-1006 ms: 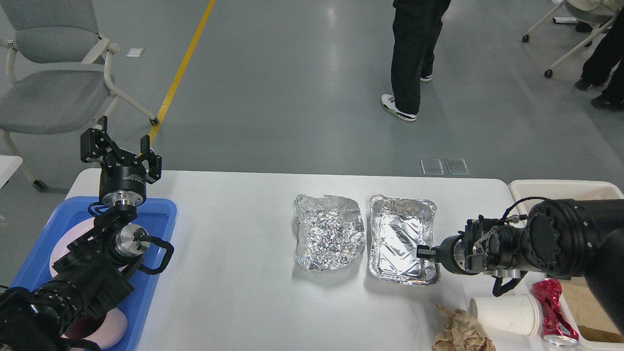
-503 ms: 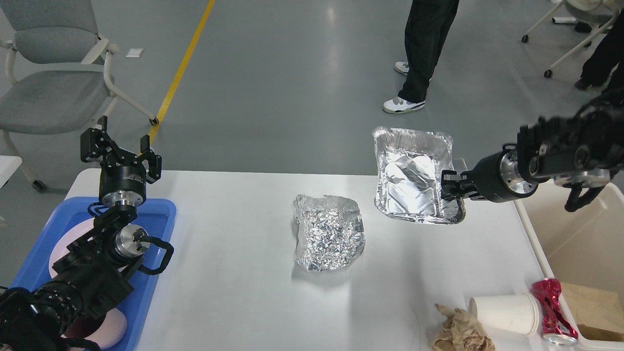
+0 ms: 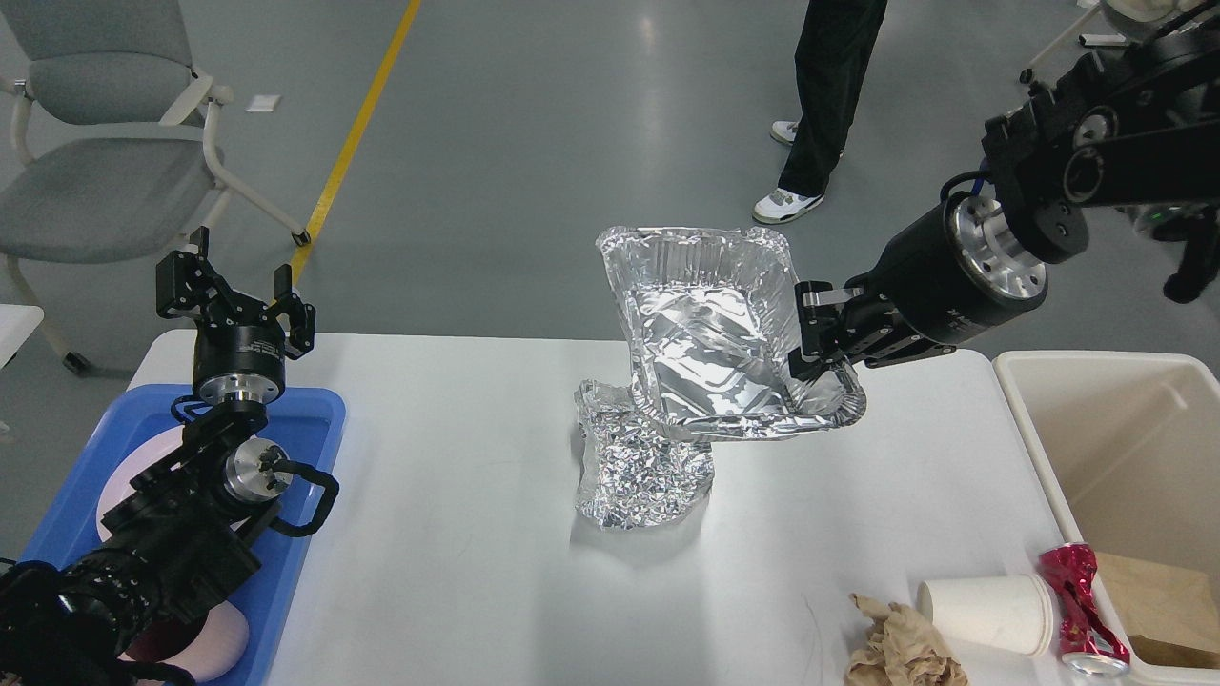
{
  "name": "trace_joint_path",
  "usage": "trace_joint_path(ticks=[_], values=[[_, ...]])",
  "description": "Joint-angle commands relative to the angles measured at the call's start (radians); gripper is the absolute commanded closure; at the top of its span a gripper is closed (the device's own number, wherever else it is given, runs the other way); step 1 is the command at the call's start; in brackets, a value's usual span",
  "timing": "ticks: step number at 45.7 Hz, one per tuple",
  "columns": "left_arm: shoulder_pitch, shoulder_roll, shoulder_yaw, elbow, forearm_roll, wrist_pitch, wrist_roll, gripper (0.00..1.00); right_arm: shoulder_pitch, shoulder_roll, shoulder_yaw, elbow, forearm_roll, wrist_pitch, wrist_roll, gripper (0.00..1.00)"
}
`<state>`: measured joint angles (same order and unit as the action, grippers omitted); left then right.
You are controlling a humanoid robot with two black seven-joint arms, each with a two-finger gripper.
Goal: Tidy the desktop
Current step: 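Lift the foil tray and drop it into the white bin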
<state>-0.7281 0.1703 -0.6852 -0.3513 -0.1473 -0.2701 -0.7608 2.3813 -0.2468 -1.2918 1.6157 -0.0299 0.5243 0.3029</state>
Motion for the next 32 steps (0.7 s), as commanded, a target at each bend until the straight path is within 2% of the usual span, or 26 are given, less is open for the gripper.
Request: trace_joint_path(ticks=[1, 7, 16, 21, 25, 32], values=[[-0.001, 0.000, 0.000, 0.000, 0.000, 0.000, 0.000, 0.04, -0.131, -0.025, -0.084, -0.097, -0.005, -0.061, -0.001, 1.00], [-0.001, 0.000, 0.000, 0.000, 0.000, 0.000, 0.000, 0.04, -0.362, -0.091, -0.152, -0.322, -0.005, -0.107, -0.001, 1.00], [-0.001, 0.000, 0.000, 0.000, 0.000, 0.000, 0.000, 0.04, -0.704, -0.172, -0.153, -0.670, 0.016, -0.133, -0.002, 1.00], [0.001, 0.000, 0.000, 0.000, 0.000, 0.000, 0.000, 0.04, -0.887, -0.187, -0.152, -0.844, 0.033, -0.197, -0.002, 1.00], [0.001, 0.000, 0.000, 0.000, 0.000, 0.000, 0.000, 0.04, -1.033, -0.193, -0.149, -0.993, 0.096, -0.242, -0.004, 1.00], [0.001, 0.000, 0.000, 0.000, 0.000, 0.000, 0.000, 0.04, -1.328, -0.201, -0.146, -1.342, 0.244, -0.248, -0.022, 1.00]])
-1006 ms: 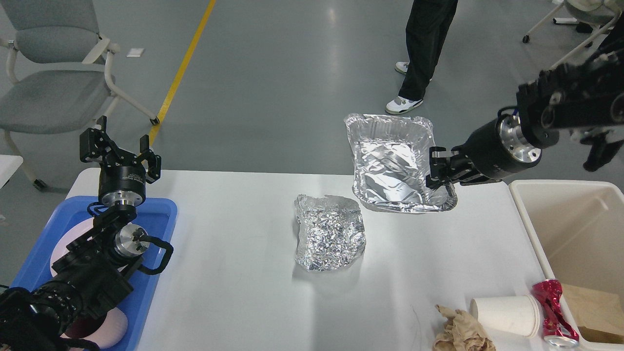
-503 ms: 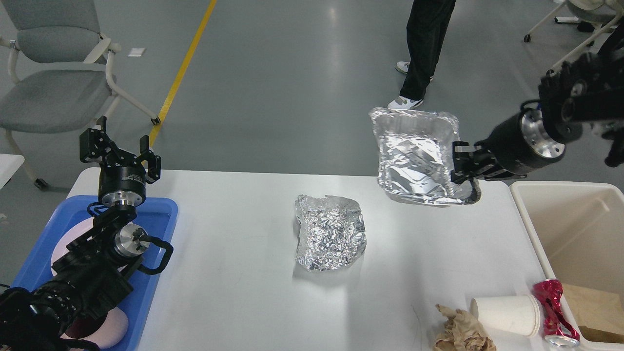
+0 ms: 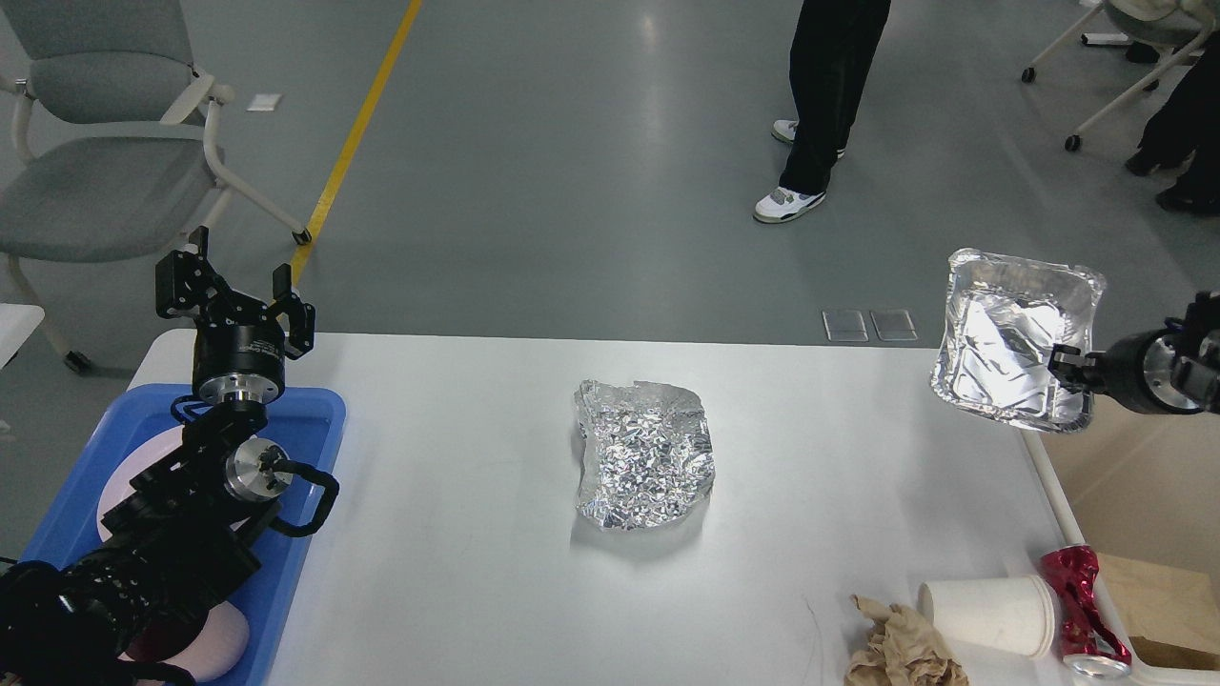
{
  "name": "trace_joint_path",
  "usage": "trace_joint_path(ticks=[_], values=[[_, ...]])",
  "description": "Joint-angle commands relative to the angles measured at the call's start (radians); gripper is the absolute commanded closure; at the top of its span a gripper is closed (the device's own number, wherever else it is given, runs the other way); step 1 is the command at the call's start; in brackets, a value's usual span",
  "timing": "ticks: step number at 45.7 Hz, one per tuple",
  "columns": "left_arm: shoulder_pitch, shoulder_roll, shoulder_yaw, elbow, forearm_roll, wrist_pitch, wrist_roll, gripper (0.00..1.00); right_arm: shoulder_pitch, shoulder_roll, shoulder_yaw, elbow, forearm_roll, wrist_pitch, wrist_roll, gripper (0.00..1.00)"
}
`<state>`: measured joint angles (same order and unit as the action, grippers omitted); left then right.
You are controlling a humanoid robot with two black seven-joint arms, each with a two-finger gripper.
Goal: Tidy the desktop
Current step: 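Lift the foil tray and drop it into the white bin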
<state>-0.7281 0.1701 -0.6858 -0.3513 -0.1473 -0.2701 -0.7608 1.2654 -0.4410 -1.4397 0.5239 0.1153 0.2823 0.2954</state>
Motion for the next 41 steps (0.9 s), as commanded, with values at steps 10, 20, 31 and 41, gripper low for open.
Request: trace_joint_path(ticks=[10, 20, 31, 41], values=[[0.001, 0.000, 0.000, 0.000, 0.000, 0.000, 0.000, 0.04, -0.495, -0.041, 0.094, -0.521, 0.146, -0.037, -0.149, 1.00], [0.001, -0.001, 0.000, 0.000, 0.000, 0.000, 0.000, 0.04, -0.570, -0.042, 0.214, -0.530, 0.144, -0.167, -0.360, 1.00], [-0.001, -0.001, 0.000, 0.000, 0.000, 0.000, 0.000, 0.04, -0.584, -0.041, 0.242, -0.532, 0.142, -0.193, -0.369, 1.00], [0.001, -0.001, 0.000, 0.000, 0.000, 0.000, 0.000, 0.04, -0.629, -0.044, 0.226, -0.532, 0.123, -0.193, -0.372, 0.00]])
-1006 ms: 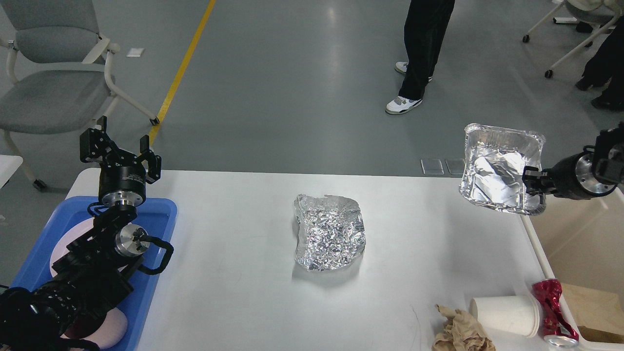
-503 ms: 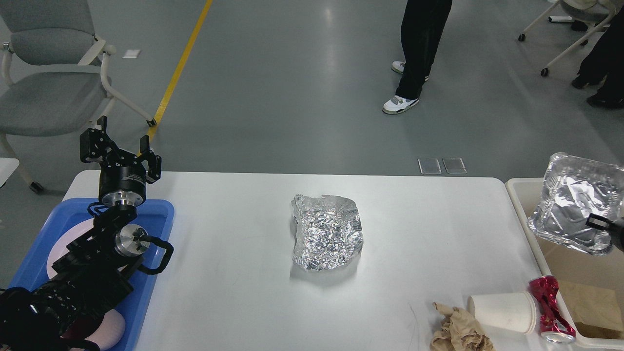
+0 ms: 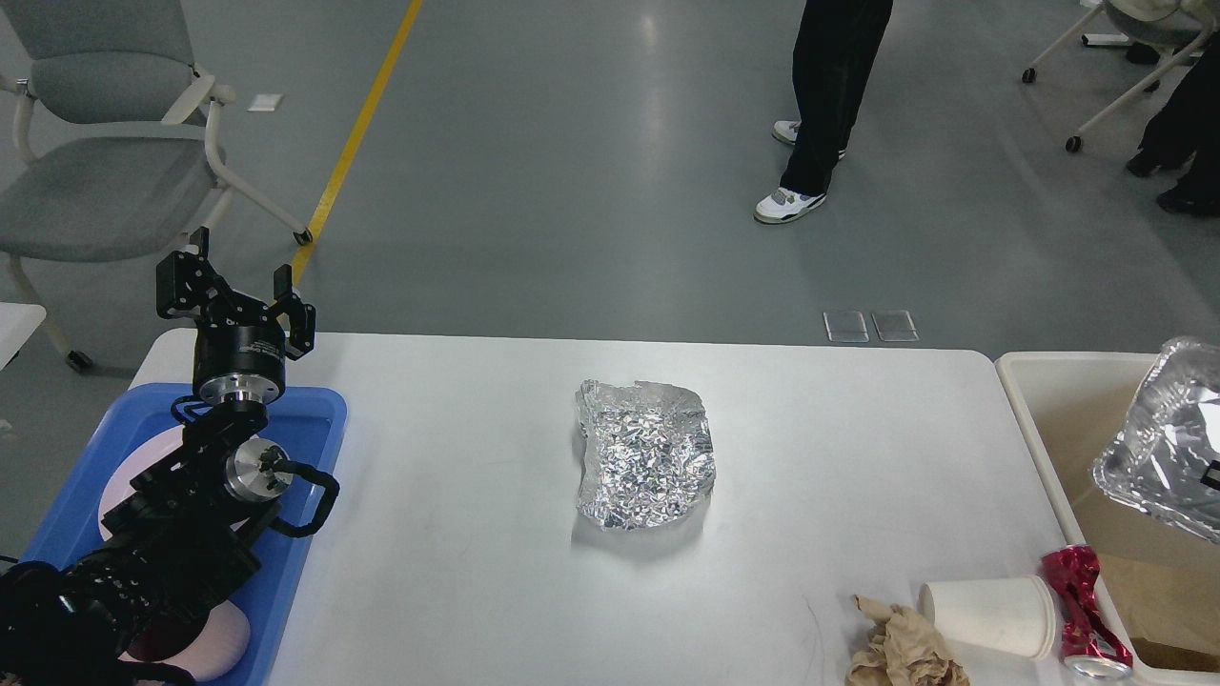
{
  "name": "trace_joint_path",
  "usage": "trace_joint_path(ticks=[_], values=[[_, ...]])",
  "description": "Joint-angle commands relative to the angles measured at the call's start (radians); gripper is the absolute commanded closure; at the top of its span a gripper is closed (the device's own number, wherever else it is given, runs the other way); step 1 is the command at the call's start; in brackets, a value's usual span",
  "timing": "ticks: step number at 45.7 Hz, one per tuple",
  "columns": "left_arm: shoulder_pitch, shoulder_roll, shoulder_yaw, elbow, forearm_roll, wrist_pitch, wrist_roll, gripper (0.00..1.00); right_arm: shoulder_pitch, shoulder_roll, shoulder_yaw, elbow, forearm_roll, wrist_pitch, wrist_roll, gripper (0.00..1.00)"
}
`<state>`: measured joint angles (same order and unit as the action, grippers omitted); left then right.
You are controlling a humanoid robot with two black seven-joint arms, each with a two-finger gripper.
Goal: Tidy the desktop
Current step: 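Lift the foil tray and drop it into the white bin, then bring the right gripper back to the crumpled foil wrap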
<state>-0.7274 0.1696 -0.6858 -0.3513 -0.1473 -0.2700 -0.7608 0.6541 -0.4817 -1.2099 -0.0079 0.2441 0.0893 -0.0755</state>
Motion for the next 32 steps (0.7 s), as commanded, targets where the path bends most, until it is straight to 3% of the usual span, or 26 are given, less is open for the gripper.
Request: trace_joint_path(ticks=[1, 24, 29, 32], values=[[0.000, 0.001, 0.000, 0.000, 0.000, 0.000, 0.000, 0.04, -0.017, -0.003, -0.003, 0.000, -0.006, 0.000, -0.001, 0.00], [-0.001, -0.001, 0.002, 0.000, 0.000, 0.000, -0.002, 0.04, 0.116, 0.034, 0.007, 0.006, 0.000, 0.026, 0.002, 0.00], [-0.001, 0.001, 0.002, 0.000, 0.000, 0.000, 0.000, 0.04, 0.238, 0.060, 0.010, 0.022, 0.000, 0.079, 0.028, 0.00], [-0.001, 0.001, 0.002, 0.000, 0.000, 0.000, -0.002, 0.04, 0.334, 0.084, 0.015, 0.051, 0.000, 0.148, 0.106, 0.00]])
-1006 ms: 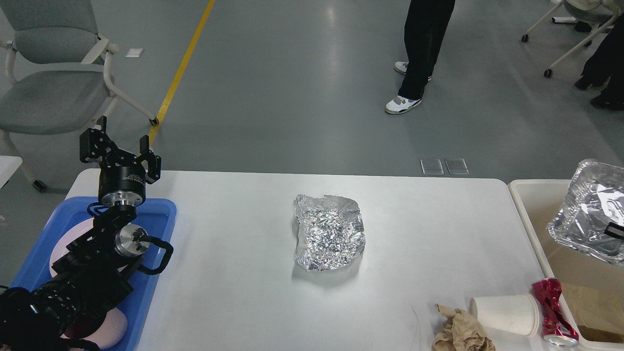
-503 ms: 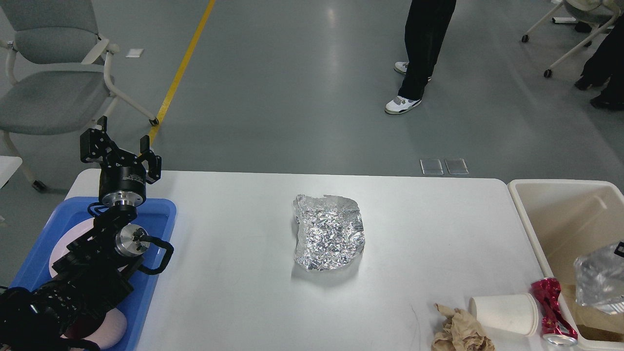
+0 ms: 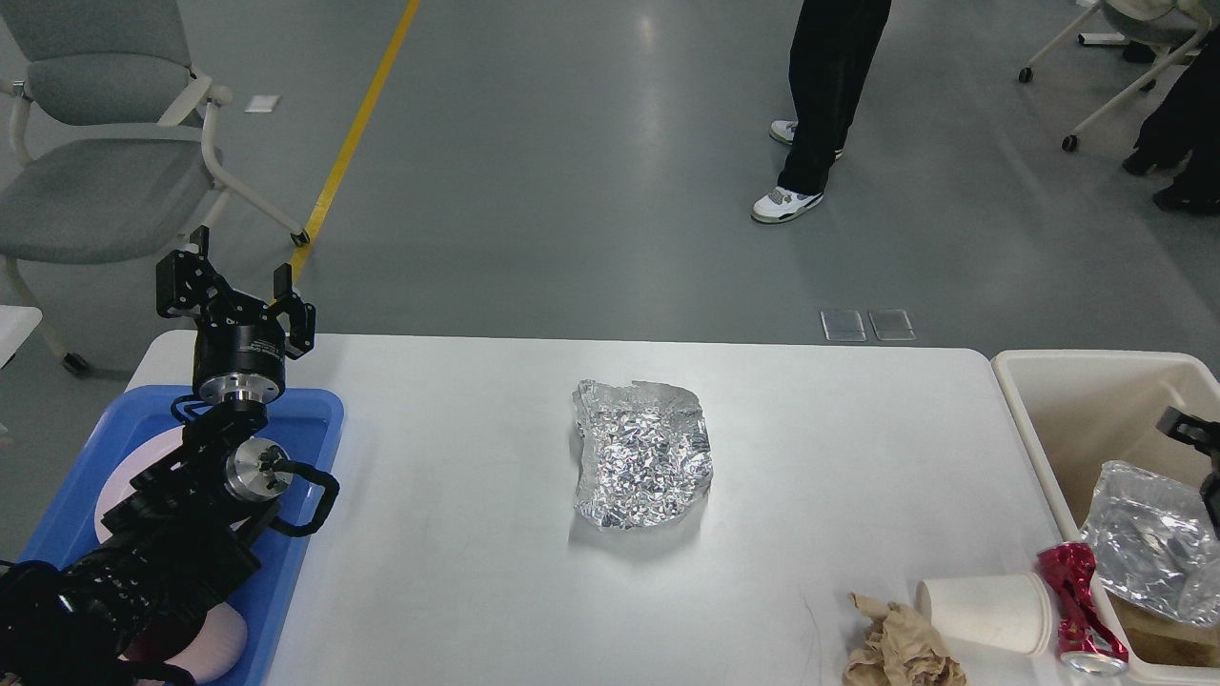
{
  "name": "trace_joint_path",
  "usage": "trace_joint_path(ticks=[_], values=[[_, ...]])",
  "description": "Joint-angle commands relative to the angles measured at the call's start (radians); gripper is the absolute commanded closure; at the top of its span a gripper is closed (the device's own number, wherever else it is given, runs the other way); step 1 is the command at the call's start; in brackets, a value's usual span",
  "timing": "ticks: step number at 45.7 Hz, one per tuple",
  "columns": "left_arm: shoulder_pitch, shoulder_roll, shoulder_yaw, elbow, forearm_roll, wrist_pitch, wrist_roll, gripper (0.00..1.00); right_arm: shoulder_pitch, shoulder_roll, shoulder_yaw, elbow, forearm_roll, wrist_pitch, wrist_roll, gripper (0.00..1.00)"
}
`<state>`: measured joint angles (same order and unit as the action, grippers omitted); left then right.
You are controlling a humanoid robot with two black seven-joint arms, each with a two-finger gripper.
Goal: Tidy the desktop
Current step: 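Bring the right gripper back to the crumpled foil wrap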
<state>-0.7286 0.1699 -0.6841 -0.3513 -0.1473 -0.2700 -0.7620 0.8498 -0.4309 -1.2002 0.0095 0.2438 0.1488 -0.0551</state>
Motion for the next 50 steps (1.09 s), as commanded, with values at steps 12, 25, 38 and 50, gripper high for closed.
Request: trace_joint_path(ticks=[12, 25, 38, 50], values=[[0.000, -0.001, 0.000, 0.000, 0.000, 0.000, 0.001, 0.04, 0.606, 0.052, 0.007, 0.517, -0.063, 0.331, 0.218, 0.00], [0.000, 0.000, -0.002, 0.000, 0.000, 0.000, 0.001, 0.04, 0.991, 0.052, 0.013, 1.338, -0.325, 0.247, 0.212, 0.00], [0.000, -0.001, -0.002, 0.000, 0.000, 0.000, 0.001, 0.04, 0.977, 0.122, 0.002, 1.425, -0.288, 0.114, 0.212, 0.00], [0.002, 0.000, -0.002, 0.000, 0.000, 0.000, 0.001, 0.04, 0.729, 0.276, 0.010, 1.206, -0.175, -0.080, 0.225, 0.00]])
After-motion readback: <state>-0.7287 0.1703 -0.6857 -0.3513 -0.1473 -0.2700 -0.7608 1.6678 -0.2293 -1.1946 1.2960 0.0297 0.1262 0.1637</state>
